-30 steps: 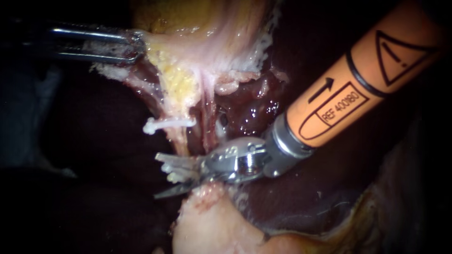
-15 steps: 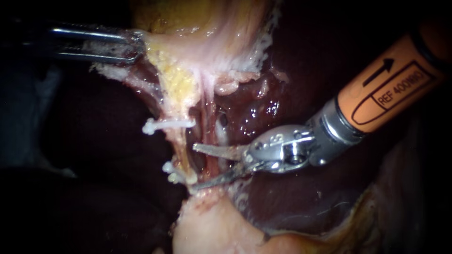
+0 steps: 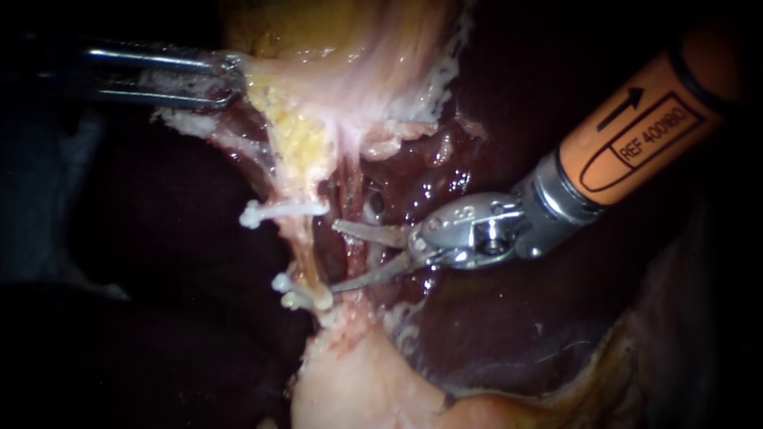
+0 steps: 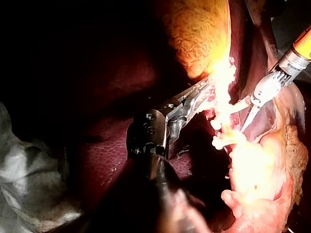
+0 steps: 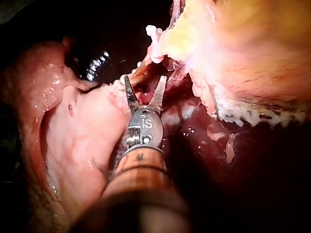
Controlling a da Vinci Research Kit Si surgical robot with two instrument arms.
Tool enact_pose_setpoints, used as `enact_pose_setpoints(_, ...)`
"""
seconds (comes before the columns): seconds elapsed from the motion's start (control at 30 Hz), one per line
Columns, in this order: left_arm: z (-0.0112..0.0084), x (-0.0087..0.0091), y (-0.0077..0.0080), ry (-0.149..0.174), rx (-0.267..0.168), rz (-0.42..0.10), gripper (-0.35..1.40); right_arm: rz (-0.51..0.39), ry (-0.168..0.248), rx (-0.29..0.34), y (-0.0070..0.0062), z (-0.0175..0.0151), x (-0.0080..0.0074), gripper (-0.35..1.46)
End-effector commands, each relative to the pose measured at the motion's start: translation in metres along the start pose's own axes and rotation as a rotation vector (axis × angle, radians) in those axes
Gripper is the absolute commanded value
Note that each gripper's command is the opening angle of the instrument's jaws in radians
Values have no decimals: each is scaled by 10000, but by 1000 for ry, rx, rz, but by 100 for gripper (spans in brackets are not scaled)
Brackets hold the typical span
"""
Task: Go to the cutting position left tube
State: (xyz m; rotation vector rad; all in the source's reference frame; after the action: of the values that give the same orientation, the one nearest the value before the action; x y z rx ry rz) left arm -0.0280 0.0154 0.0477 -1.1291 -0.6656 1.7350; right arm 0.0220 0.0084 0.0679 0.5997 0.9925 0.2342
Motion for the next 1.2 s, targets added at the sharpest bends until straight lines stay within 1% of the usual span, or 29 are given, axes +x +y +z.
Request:
enact_pose_setpoints(0.03, 0, 0, 0, 0, 1, 0, -35, 4, 3, 7, 1, 3, 1, 143)
enact_pose_setpoints(0.13, 0, 0, 0, 0, 1, 0, -35, 16, 26, 27, 3, 10, 3, 143)
enact_pose_setpoints(0.27, 0, 0, 0, 0, 1, 0, -35, 33, 57, 51, 6, 22, 11, 143)
enact_pose_setpoints(0.37, 0, 0, 0, 0, 1, 0, -35, 48, 79, 69, 5, 30, 18, 143)
enact_pose_setpoints(0.47, 0, 0, 0, 0, 1, 0, -35, 53, 92, 83, 2, 38, 25, 143)
enact_pose_setpoints(0.6, 0, 0, 0, 0, 1, 0, -35, 66, 107, 82, -1, 51, 36, 143)
enact_pose_setpoints(0.7, 1, 0, 0, 0, 1, 0, -35, 68, 120, 66, 0, 63, 44, 143)
enact_pose_setpoints(0.8, 1, 0, 0, 0, 1, 1, -35, 74, 138, 62, 0, 70, 48, 143)
enact_pose_setpoints(0.97, 2, 0, 0, 1, 2, 0, -35, 74, 144, 63, -2, 74, 51, 143)
enact_pose_setpoints(1.1, 2, 0, 0, 1, 2, 0, -35, 73, 153, 67, -7, 73, 53, 143)
enact_pose_setpoints(1.2, 2, -1, 1, 1, 2, 1, -35, 70, 160, 87, -17, 71, 57, 143)
